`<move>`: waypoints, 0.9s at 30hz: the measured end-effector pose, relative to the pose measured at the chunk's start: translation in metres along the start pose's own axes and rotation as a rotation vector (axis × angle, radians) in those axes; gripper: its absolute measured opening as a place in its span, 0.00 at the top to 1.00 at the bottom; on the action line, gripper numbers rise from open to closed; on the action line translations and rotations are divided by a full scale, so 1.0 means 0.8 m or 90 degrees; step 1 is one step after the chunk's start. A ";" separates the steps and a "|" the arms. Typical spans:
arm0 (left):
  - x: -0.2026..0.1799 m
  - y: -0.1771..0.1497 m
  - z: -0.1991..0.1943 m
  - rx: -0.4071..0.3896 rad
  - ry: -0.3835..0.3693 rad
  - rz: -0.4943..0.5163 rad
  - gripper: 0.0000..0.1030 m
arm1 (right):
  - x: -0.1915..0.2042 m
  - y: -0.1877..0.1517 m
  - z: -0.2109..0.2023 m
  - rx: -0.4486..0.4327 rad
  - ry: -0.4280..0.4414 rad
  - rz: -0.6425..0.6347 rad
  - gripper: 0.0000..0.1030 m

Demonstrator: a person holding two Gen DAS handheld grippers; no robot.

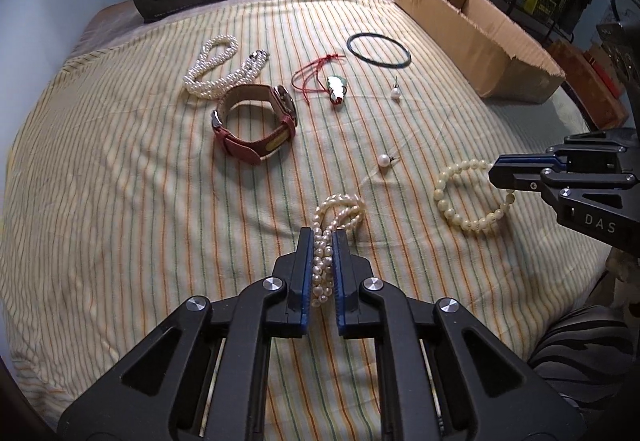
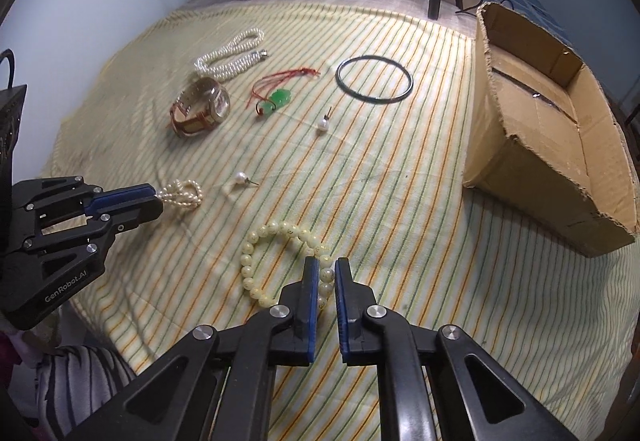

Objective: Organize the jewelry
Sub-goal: 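Close the left tool on the pearl necklace while the right tool grips the bead bracelet, then carry the pearl necklace and bead bracelet into the cardboard box with both tools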

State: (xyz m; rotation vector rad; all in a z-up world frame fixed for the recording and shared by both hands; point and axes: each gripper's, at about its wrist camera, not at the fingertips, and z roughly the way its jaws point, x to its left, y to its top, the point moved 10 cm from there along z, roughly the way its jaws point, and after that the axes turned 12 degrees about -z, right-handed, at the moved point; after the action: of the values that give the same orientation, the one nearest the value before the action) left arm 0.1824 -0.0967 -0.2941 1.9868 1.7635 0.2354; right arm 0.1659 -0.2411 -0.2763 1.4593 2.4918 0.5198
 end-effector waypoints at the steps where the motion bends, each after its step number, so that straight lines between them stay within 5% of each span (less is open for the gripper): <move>1: 0.000 0.002 -0.004 -0.004 0.000 -0.001 0.94 | 0.000 0.001 -0.002 -0.003 0.000 0.002 0.95; 27: -0.002 0.051 -0.091 -0.092 -0.027 -0.012 0.96 | -0.016 0.028 -0.108 -0.117 -0.032 0.000 0.95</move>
State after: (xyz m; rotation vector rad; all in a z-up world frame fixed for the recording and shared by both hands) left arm 0.1874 -0.0838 -0.2122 1.8589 1.6894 0.3031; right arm 0.1596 -0.2588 -0.1881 1.3856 2.3356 0.6846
